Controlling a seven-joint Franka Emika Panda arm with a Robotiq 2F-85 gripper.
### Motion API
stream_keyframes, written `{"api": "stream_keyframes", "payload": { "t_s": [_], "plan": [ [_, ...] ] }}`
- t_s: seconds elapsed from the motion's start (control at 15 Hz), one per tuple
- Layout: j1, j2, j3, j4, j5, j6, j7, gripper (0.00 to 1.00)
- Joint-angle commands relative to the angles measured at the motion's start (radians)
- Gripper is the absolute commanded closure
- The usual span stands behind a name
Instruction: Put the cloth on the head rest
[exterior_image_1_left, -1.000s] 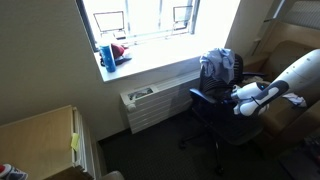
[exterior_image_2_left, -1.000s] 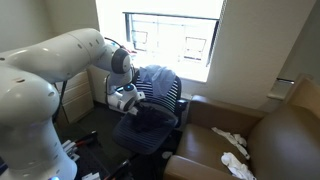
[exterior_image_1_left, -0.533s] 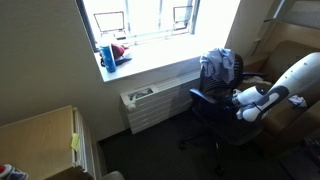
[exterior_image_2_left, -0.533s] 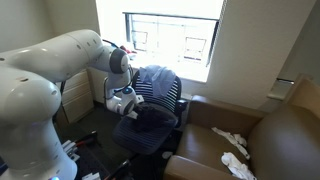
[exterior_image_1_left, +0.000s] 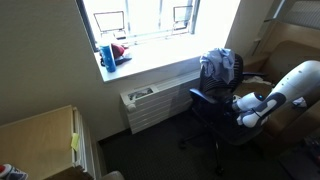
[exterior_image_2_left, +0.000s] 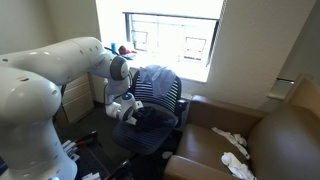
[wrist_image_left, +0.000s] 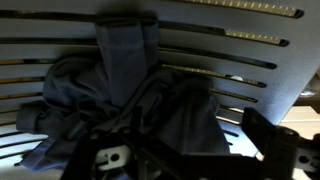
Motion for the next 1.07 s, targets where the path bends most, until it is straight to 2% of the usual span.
{"api": "stream_keyframes", "payload": {
  "t_s": [0.0, 0.07, 0.13, 0.33, 0.4, 0.53, 1.0],
  "plan": [
    [-0.011, 0.098, 0.0, 0.109, -0.005, 0.061, 0.001, 0.0],
    [0.002, 0.136, -0.017, 0.162, 0.005, 0.064, 0.001, 0.0],
    [-0.026, 0.041, 0.009, 0.091, -0.004, 0.024, 0.005, 0.0],
    [-0.015, 0.059, -0.01, 0.126, 0.008, 0.024, 0.009, 0.0],
    [-0.024, 0.056, -0.001, 0.126, 0.0, 0.022, 0.008, 0.25],
    [-0.027, 0.05, 0.003, 0.122, 0.005, 0.021, 0.015, 0.34],
    [-0.046, 0.052, 0.007, 0.108, 0.015, -0.02, 0.05, 0.84]
  ]
}}
